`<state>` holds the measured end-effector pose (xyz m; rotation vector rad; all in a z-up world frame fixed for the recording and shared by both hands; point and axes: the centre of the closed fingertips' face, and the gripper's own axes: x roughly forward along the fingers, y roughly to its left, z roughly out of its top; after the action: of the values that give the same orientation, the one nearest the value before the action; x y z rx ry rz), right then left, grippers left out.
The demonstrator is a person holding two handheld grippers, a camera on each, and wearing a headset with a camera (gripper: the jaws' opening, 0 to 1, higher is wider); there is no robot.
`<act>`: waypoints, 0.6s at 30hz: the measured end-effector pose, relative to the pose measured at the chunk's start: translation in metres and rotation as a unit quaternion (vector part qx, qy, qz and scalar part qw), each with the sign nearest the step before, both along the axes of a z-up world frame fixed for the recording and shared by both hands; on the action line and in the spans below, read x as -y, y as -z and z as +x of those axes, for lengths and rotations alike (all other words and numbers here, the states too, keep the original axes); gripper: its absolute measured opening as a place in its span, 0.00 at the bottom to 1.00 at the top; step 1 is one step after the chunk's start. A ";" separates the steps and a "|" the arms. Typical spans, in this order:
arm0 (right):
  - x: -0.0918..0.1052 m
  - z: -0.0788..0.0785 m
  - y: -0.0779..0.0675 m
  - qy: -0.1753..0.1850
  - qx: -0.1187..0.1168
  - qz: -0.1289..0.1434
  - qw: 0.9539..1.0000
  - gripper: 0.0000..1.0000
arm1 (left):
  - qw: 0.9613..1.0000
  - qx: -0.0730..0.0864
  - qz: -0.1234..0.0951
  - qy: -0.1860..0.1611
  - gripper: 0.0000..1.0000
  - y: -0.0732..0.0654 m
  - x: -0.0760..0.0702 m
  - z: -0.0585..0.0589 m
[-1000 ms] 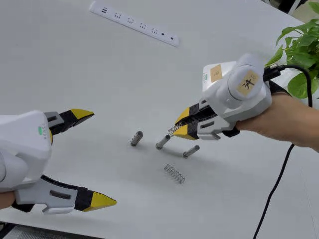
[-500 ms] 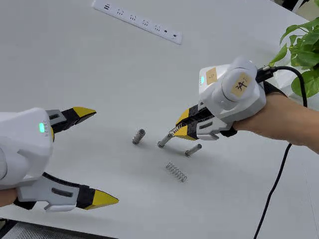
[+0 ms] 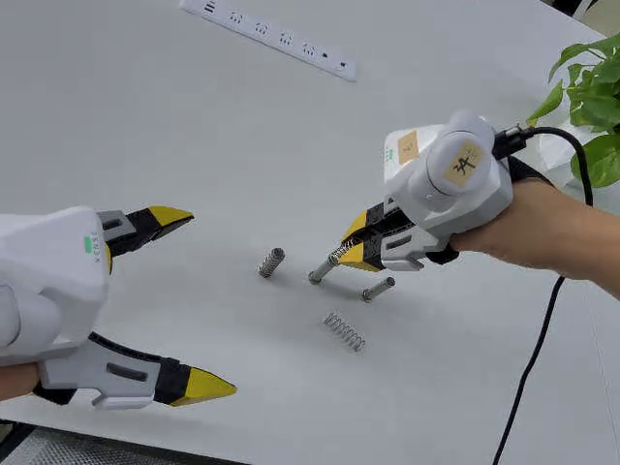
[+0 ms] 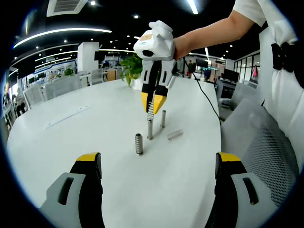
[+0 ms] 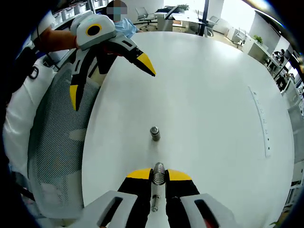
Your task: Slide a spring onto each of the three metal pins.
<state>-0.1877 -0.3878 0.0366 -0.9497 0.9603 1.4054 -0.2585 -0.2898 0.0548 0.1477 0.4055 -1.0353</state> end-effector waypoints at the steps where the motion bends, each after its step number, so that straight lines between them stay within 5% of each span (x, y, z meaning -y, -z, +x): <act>1: 0.000 0.000 0.000 0.000 0.000 0.001 1.000 0.07 | 1.000 0.000 -0.001 -0.001 0.99 0.000 0.000 0.000; 18: -0.001 -0.001 0.007 -0.002 -0.004 -0.003 1.000 0.07 | 1.000 -0.004 -0.004 -0.002 0.99 0.001 0.000 0.000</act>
<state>-0.1884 -0.3869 0.0293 -0.9508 0.9700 1.4120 -0.2581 -0.2898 0.0542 0.1349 0.4076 -1.0328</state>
